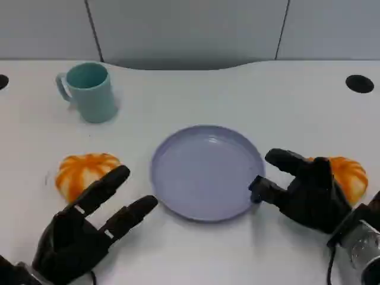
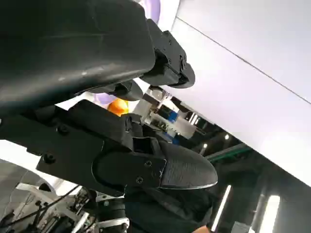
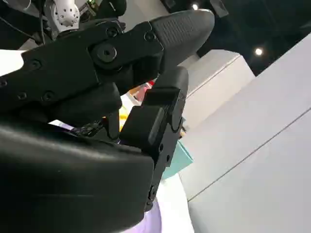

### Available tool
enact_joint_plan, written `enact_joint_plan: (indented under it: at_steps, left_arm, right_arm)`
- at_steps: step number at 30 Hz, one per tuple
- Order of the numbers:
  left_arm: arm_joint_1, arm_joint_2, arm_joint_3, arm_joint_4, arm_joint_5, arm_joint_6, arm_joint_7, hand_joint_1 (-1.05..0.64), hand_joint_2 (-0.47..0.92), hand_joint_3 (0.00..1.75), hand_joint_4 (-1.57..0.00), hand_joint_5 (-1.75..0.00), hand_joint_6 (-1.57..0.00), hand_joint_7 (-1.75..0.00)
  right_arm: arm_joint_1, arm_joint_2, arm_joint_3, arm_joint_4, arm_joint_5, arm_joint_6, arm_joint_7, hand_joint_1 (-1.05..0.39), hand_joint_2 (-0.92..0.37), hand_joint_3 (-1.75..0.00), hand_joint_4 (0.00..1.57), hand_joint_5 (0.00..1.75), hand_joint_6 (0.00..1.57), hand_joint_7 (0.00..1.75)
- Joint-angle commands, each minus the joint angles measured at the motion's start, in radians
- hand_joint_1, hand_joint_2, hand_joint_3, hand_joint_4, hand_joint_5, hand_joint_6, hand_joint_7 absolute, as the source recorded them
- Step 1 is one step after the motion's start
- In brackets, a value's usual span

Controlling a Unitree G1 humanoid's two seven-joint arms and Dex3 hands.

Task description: Grasp the bread from the table and place it into the plate.

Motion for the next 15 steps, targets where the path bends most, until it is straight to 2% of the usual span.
enact_joint_plan:
  at_steps: [1, 6, 9, 12, 15]
  left_arm:
    - [-0.010, 0.017, 0.005, 0.000, -0.001, -0.014, 0.015, -1.00, 0.92, 0.30, -0.39, -0.26, -0.41, -0.01]
    - [-0.012, 0.021, 0.002, 0.001, 0.000, -0.005, 0.014, -0.99, 0.92, 0.30, -0.38, -0.25, -0.40, 0.00]
    - [-0.011, 0.022, 0.005, 0.003, -0.001, -0.012, 0.009, -0.99, 0.92, 0.31, -0.38, -0.25, -0.40, 0.00]
    - [-0.005, 0.020, 0.003, -0.007, 0.009, -0.041, 0.024, -0.98, 0.92, 0.30, -0.39, -0.25, -0.41, -0.01]
    - [0.017, 0.007, -0.009, -0.047, 0.037, -0.129, 0.075, -0.99, 0.92, 0.29, -0.43, -0.26, -0.43, -0.01]
  right_arm:
    - [-0.002, -0.011, -0.004, 0.000, 0.003, -0.008, 0.001, -0.51, -0.92, -0.06, 0.71, 1.27, 1.19, 0.01]
    - [-0.005, -0.017, -0.003, -0.002, 0.005, 0.029, 0.012, -0.50, -0.92, -0.02, 0.72, 1.30, 1.19, 0.01]
    - [0.004, -0.006, 0.001, -0.014, 0.001, -0.037, 0.042, -0.52, -0.92, -0.04, 0.73, 1.33, 1.20, 0.02]
    - [0.004, 0.003, -0.014, -0.003, 0.021, -0.039, 0.087, -0.48, -0.92, -0.02, 0.71, 1.37, 1.20, 0.01]
    - [0.004, 0.004, -0.013, 0.000, 0.015, -0.058, 0.095, -0.50, -0.92, -0.02, 0.71, 1.38, 1.21, 0.01]
